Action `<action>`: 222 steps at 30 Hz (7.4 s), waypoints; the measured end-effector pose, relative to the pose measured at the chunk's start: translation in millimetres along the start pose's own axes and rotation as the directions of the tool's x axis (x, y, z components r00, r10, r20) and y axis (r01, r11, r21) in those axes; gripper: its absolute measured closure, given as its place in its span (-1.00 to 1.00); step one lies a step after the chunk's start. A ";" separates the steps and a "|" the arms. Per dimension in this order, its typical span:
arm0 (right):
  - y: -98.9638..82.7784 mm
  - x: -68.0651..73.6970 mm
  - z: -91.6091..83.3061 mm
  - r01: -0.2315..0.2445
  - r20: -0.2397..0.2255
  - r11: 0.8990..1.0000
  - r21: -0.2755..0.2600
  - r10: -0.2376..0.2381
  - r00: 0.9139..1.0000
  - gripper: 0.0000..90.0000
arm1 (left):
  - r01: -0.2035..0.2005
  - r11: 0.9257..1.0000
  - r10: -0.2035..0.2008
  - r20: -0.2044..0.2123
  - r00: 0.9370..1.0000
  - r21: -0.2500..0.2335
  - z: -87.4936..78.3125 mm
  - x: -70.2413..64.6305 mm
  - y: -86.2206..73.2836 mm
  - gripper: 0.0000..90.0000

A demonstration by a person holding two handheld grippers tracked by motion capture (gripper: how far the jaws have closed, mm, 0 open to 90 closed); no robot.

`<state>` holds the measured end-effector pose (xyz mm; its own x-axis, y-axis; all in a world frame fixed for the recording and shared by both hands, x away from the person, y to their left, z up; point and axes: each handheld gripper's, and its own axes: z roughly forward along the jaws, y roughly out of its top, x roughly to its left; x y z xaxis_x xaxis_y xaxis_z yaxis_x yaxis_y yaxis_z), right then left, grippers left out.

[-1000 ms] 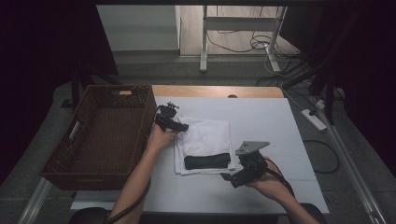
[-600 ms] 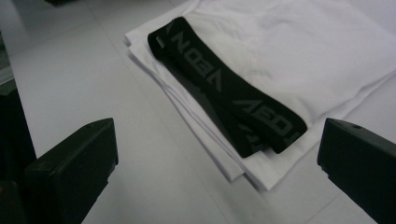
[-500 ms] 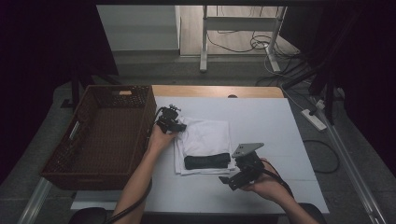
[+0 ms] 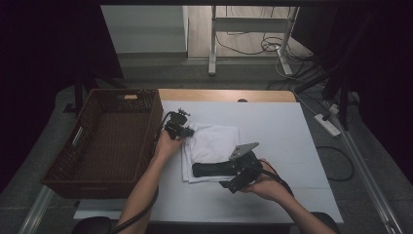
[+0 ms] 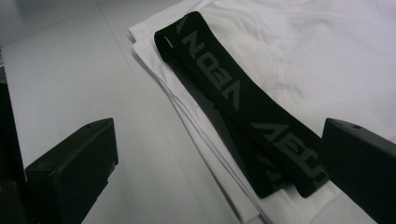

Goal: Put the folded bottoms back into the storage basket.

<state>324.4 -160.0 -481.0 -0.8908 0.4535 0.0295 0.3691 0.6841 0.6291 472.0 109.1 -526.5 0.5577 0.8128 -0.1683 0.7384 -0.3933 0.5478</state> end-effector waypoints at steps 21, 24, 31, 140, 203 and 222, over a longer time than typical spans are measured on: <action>17.5 -0.5 28.6 0.076 -0.061 0.997 0.031 -0.074 0.995 -1.00 | -0.016 1.000 0.017 -0.017 1.000 0.008 0.0 -2.5 1.2 0.76; 18.0 -2.0 33.6 0.090 -0.061 0.995 0.043 -0.088 0.994 -1.00 | -0.018 1.000 0.018 -0.020 1.000 0.011 0.0 -2.8 1.6 0.76; 18.8 -1.6 47.8 0.145 -0.097 0.987 0.072 -0.138 0.986 -0.98 | -0.018 1.000 0.019 -0.023 1.000 0.015 0.1 -3.2 2.2 0.76; 131.4 -14.3 -12.8 0.180 -0.203 0.977 -0.110 -0.200 0.959 0.74 | -0.170 0.977 0.150 -0.148 0.978 -0.130 -130.7 -0.6 49.9 0.82; 248.5 34.7 18.3 0.237 -0.238 0.939 -0.248 -0.296 0.925 0.74 | -0.077 0.965 0.015 -0.245 0.970 -0.250 -238.4 77.1 27.9 0.82; 270.3 50.0 32.0 0.241 -0.259 0.929 -0.281 -0.315 0.913 0.74 | -0.052 0.962 -0.025 -0.275 0.961 -0.268 -260.6 93.6 16.7 0.82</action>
<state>388.2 65.9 -334.3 -0.9983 0.0504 0.0301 0.0539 0.5841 0.8099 437.8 290.6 -319.6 0.4133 0.9092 0.0497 0.5798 -0.3048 0.7555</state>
